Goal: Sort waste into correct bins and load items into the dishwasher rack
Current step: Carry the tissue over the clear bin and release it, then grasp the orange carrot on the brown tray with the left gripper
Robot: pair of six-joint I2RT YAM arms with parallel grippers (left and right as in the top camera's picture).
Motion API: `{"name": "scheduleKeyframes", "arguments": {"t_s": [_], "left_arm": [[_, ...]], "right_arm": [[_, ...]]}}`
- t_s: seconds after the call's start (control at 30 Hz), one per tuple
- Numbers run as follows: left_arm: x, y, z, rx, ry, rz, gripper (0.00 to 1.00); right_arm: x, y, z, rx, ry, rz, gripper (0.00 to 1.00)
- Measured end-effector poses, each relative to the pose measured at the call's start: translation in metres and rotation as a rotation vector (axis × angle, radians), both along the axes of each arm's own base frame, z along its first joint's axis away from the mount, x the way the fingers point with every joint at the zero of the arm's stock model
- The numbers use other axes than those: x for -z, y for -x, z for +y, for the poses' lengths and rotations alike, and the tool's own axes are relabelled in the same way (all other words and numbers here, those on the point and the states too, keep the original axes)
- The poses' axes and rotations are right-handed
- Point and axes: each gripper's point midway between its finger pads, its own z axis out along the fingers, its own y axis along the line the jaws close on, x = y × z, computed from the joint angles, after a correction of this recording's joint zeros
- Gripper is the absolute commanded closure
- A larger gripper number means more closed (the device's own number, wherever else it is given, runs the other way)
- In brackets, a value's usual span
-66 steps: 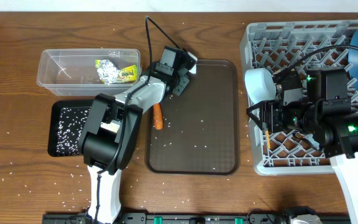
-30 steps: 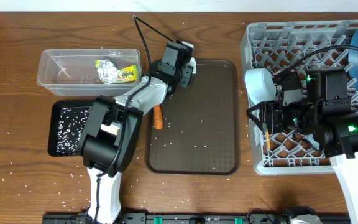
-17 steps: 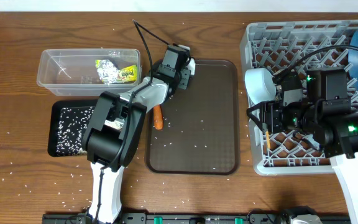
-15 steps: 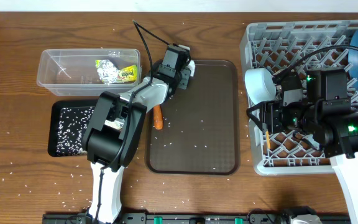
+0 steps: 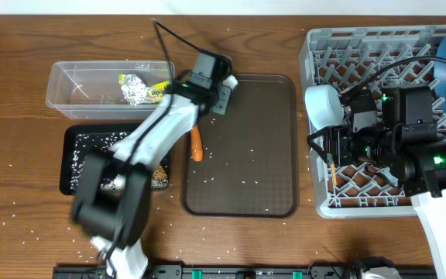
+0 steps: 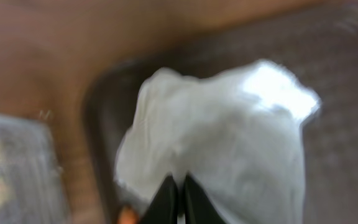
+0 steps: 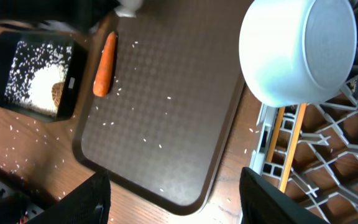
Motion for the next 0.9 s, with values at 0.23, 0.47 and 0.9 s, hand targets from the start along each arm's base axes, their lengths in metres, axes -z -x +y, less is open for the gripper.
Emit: {"name": "scheduleKeyframes", "arguments": {"t_s": [0.23,0.47,0.9], "left_arm": [[-0.066,0.01,0.067,-0.139,-0.039,-0.075,0.94],[-0.067,-0.005,0.163,-0.357,-0.076,-0.083,0.51],[-0.104,0.08,0.111,-0.18,0.031,0.05,0.61]], "right_arm": [[0.001,0.002,0.0,0.0,0.002,0.011,0.41],[0.001,0.002,0.0,0.0,0.002,0.011,0.41],[0.003,0.005,-0.001,0.0,0.003,0.024,0.3]]}}
